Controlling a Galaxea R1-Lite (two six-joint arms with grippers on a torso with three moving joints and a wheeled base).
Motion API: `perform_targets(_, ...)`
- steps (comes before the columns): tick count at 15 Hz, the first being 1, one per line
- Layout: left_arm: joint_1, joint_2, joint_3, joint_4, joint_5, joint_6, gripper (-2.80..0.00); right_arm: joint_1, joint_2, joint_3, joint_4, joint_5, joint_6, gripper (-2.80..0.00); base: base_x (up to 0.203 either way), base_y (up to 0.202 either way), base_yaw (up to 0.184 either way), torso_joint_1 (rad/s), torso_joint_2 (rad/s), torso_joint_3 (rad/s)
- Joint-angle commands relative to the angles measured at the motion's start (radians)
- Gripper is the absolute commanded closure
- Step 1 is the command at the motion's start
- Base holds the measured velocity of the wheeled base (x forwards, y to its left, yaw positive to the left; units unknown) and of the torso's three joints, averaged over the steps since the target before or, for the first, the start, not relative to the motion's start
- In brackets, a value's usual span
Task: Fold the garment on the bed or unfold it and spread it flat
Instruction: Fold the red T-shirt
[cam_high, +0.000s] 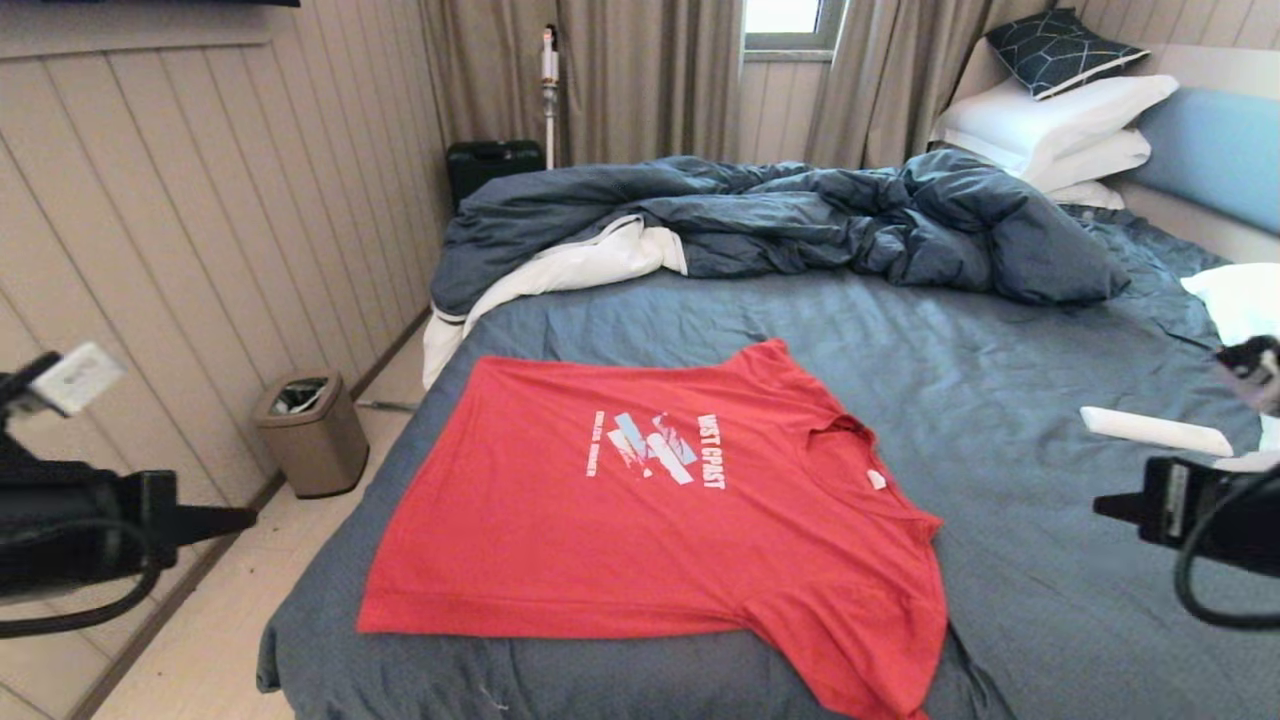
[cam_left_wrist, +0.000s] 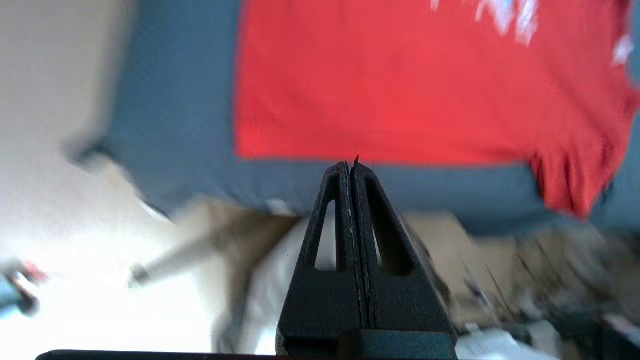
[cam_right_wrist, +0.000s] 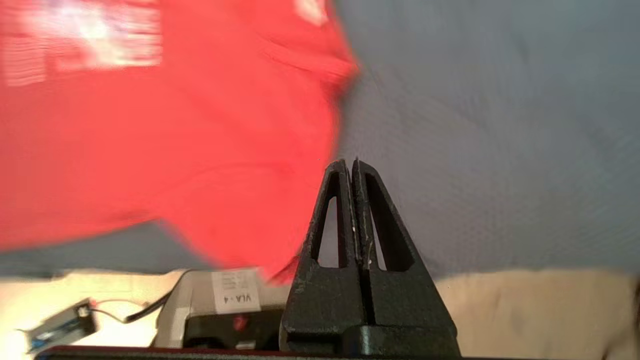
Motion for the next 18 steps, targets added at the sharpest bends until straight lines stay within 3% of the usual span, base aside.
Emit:
perform_targets(1, -0.013, 0.29, -0.036, -0.001, -0.033, -0.007, 0.0, -0.1, 0.257, -0.009, 0.002, 0.049, -0.003, 0.0, 0.0, 0.0, 0.0, 0.0, 0.0, 0.0)
perform_targets(3, -0.046, 0.405, -0.059, -0.046, -0.062, -0.015, 0.0, -0.144, 0.351, 0.02, 0.002, 0.098, -0.061, 0.0, 0.0, 0.0, 0.0, 0.0, 0.0, 0.0)
perform_targets(6, -0.067, 0.423, -0.062, -0.099, -0.074, -0.022, 0.0, -0.105, 0.455, 0.05, -0.003, 0.12, -0.116, 0.0, 0.0, 0.0, 0.0, 0.0, 0.0, 0.0)
perform_targets(7, -0.066, 0.423, -0.053, -0.109, -0.074, -0.024, 0.0, -0.08, 0.466, 0.06, -0.004, 0.123, -0.12, -2.8, 0.0, 0.0, 0.0, 0.0, 0.0, 0.0)
perform_targets(11, -0.066, 0.437, -0.03, -0.16, -0.073, -0.024, 0.0, 0.017, 0.465, 0.071, -0.019, 0.136, -0.097, -2.8, 0.0, 0.0, 0.0, 0.0, 0.0, 0.0)
perform_targets(13, -0.066, 0.449, -0.027, -0.185, -0.071, -0.024, 0.0, 0.065, 0.471, 0.069, -0.092, 0.136, -0.04, -2.8, 0.0, 0.0, 0.0, 0.0, 0.0, 0.0)
perform_targets(18, -0.066, 0.487, -0.034, -0.221, -0.065, -0.022, 0.0, 0.111, 0.545, 0.029, -0.162, 0.135, 0.005, -2.8, 0.0, 0.0, 0.0, 0.0, 0.0, 0.0)
